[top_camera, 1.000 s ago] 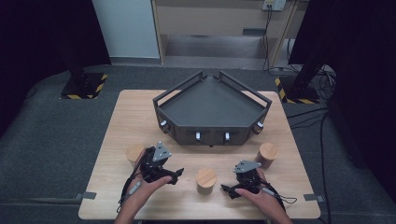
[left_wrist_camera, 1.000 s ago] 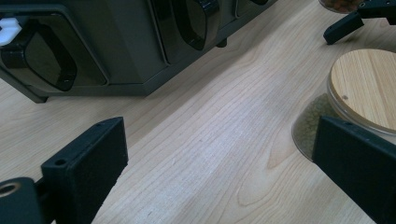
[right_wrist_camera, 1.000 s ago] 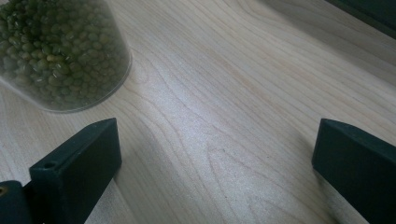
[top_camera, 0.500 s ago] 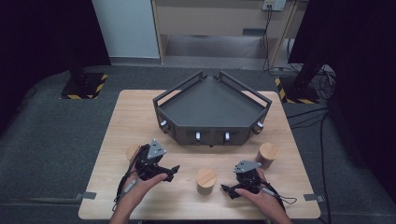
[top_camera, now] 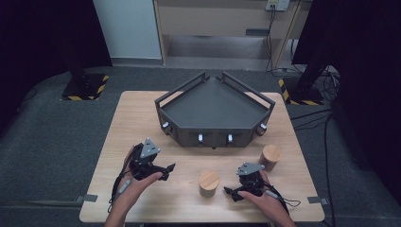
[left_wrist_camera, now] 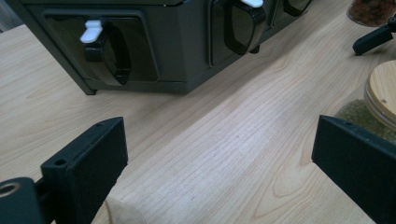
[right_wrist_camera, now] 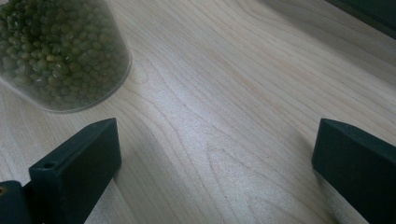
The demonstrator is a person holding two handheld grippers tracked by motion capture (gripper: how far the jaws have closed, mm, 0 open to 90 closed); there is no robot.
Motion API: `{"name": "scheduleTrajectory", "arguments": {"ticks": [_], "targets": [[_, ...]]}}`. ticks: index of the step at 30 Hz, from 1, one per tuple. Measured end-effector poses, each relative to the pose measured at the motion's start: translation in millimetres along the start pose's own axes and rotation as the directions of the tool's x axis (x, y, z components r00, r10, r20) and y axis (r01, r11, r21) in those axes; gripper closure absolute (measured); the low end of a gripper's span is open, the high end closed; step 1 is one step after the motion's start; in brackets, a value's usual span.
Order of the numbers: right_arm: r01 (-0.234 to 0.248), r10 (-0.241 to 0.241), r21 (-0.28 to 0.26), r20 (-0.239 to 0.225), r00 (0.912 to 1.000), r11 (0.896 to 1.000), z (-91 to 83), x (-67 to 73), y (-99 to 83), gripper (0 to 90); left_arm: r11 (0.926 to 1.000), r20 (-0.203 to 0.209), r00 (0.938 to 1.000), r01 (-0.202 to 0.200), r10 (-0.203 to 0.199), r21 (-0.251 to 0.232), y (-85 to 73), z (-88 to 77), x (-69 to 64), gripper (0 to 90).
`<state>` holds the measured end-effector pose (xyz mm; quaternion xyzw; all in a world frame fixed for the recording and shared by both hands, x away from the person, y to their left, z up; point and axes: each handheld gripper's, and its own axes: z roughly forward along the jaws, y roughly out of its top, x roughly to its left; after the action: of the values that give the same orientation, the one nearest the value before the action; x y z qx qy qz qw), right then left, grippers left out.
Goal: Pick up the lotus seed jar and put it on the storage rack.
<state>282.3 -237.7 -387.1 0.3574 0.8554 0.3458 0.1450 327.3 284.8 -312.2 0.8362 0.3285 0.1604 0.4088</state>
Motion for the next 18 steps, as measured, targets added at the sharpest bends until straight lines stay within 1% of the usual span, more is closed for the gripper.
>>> {"name": "scheduleTrajectory", "arguments": {"ticks": [4, 8, 11, 18], "targets": [[0.000, 0.000, 0.000, 0.000, 1.0000, 1.000, 0.0, 0.0, 0.0, 1.6, 0.9999, -0.011, 0.9999, 0.006, -0.007, -0.011, -1.8, -4.9, 2.9, 2.3], [0.000, 0.000, 0.001, 0.001, 1.0000, 1.000, -0.1, 0.2, 0.2, 1.6, 0.9999, -0.021, 0.9998, 0.004, -0.004, -0.011, -4.0, -8.4, 4.8, 2.1], [0.000, 0.000, 0.001, 0.001, 1.0000, 1.000, -0.1, 0.2, 0.1, 1.6, 0.9997, -0.029, 0.9995, 0.014, -0.014, -0.022, -7.7, -11.2, 7.6, 2.1], [0.000, 0.000, 0.001, 0.002, 1.0000, 1.000, -0.1, 0.4, 0.1, 1.7, 0.9989, -0.043, 0.9983, 0.038, -0.039, -0.026, -17.3, -18.1, 15.9, 2.0]]}}
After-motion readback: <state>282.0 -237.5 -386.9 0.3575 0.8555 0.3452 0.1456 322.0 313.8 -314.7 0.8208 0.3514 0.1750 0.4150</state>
